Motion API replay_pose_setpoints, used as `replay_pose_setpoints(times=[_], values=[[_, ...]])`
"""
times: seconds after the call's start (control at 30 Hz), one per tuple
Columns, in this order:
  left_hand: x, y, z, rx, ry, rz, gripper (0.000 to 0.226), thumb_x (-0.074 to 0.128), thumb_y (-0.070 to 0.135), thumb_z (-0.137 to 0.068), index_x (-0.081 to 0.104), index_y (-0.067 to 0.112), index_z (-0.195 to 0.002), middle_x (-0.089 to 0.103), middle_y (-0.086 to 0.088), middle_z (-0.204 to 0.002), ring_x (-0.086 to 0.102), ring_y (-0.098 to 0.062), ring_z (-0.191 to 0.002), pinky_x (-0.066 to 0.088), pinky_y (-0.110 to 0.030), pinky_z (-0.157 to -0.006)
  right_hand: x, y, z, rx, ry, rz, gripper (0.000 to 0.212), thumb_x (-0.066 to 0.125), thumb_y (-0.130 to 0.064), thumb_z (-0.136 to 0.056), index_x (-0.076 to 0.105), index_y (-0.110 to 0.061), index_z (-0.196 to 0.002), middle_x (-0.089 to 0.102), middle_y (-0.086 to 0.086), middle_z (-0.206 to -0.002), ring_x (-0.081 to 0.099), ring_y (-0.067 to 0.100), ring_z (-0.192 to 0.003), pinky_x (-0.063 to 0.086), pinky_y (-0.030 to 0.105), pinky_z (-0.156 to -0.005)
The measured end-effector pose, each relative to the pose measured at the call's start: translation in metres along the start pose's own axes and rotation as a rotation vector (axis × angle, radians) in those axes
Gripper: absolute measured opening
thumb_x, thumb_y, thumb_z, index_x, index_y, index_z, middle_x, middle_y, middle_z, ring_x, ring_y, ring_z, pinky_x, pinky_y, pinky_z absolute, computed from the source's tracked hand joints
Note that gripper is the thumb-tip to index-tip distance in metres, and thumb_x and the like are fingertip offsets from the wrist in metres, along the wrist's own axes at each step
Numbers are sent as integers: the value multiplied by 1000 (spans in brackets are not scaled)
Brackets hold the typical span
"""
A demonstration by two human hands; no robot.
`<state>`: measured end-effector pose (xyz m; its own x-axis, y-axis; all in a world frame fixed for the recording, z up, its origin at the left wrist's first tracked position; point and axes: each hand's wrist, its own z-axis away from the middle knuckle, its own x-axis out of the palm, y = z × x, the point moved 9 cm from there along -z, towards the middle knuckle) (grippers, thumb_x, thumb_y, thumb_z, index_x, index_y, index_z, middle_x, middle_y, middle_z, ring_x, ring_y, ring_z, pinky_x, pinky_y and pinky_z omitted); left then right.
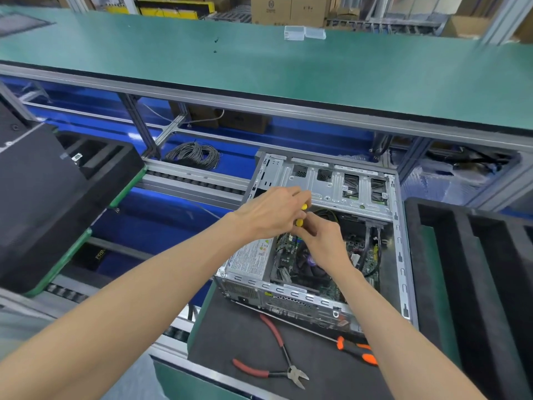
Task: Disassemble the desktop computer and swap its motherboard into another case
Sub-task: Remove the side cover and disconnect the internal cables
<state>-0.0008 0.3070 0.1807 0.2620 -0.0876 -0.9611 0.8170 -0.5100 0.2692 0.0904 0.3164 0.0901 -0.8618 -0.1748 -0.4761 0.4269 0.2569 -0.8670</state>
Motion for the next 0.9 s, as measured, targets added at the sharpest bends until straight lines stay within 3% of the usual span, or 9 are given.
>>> replay_pose_setpoints(times=[0.13, 0.3, 0.5, 0.9], values=[[0, -1, 2, -8, 6, 19, 18, 54, 21, -101, 55, 12, -116, 59, -6, -106, 57, -24, -89, 49, -38, -77, 0, -2, 2, -16, -10, 13, 22, 73, -27, -89, 59, -18, -76, 50, -9, -55, 37, 10, -53, 31, 21, -53], [6, -3, 5, 2, 18, 3, 18, 56, 20, -100, 56, 11, -115, 58, -6, -105, 55, -21, -85, 39, -28, -71, 4, -5, 3, -51, -48, 48, 27, 73, -24, -90, 54, -28, -73, 51, -17, -55, 39, 8, -51, 31, 16, -52], [4, -4, 5, 2, 21, 11, 17, 57, 20, -99, 55, 13, -114, 58, -5, -103, 57, -22, -86, 47, -33, -72, 1, -10, 1, -79, -2, 56, 40, 75, -22, -89, 45, -39, -69, 50, -19, -56, 39, 8, -52, 31, 16, -52], [4, -4, 6, 30, 10, -17, 16, 57, 18, -99, 56, 14, -114, 57, -4, -106, 57, -21, -87, 52, -41, -77, 2, -11, 1, -94, 22, 103, 32, 76, -28, -88, 49, -27, -71, 51, -16, -55, 41, 10, -51, 31, 17, -51]])
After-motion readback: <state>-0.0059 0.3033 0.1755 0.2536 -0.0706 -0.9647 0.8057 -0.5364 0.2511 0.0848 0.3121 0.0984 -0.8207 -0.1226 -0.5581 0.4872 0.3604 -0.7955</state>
